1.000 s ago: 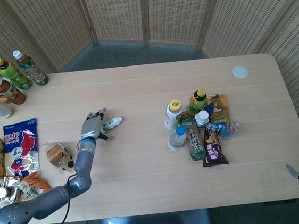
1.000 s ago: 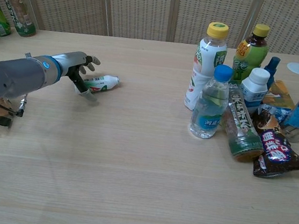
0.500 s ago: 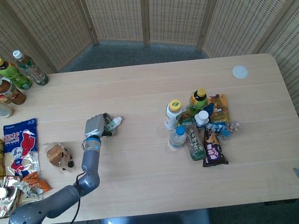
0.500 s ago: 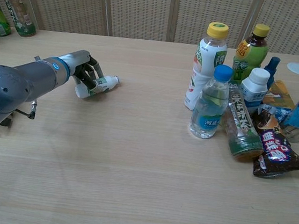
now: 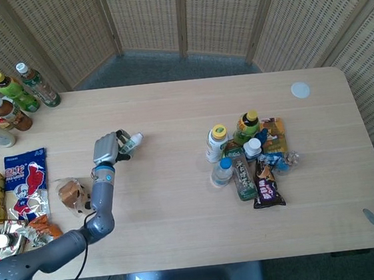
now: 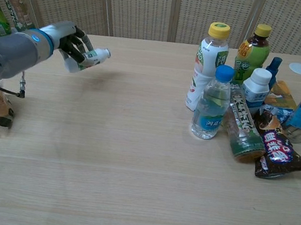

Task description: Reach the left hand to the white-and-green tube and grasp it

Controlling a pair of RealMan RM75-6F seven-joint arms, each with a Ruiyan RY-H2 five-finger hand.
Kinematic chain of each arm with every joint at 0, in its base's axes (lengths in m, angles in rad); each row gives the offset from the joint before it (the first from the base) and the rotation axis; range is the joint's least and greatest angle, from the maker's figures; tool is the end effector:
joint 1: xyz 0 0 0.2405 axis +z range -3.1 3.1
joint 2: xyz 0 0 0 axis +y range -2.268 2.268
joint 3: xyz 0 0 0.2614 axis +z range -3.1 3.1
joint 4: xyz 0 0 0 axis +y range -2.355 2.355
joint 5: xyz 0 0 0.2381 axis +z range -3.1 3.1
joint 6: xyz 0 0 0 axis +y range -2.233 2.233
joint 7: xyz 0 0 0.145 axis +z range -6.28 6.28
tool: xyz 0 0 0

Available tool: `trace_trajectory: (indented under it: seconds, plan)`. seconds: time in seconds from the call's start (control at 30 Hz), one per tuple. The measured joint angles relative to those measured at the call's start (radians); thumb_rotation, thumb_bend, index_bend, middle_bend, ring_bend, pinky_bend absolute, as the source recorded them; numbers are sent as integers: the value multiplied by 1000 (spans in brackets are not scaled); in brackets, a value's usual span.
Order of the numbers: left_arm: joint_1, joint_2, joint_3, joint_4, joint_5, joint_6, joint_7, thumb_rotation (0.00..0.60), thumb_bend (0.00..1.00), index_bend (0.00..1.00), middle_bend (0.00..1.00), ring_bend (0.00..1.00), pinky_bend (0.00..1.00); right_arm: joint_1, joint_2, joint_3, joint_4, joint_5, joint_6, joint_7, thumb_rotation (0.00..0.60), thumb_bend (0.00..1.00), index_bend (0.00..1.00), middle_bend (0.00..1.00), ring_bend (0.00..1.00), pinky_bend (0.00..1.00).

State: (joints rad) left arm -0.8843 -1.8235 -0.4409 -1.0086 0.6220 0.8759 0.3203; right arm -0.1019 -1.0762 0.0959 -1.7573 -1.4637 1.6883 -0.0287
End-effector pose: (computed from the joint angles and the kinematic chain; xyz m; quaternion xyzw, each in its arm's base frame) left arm -0.1650 0.4499 -0.0642 -0.5433 -0.5591 -0.3758 0.5010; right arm -0.3199 -0.1317 0.1715 0.4836 -0.3909 0.4136 0.6650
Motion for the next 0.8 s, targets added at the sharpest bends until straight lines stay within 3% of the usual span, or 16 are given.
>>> trace_trajectory:
  seconds: [0.23, 0.47, 0.8]
  plan:
    - [92, 220, -14, -317, 53, 112, -4, 600, 407, 490, 559, 620, 488, 6, -26, 0, 31, -9, -10, 33, 522, 145, 0, 0, 0, 0]
    - [169, 424, -81, -617, 88, 188, -70, 600, 406, 489, 558, 620, 485, 0, -55, -4, 70, -21, -1, 74, 524, 144, 0, 0, 0, 0]
    - [200, 556, -187, -822, 131, 274, -193, 600, 399, 489, 558, 620, 482, -15, -65, -8, 94, -25, 13, 106, 525, 145, 0, 0, 0, 0]
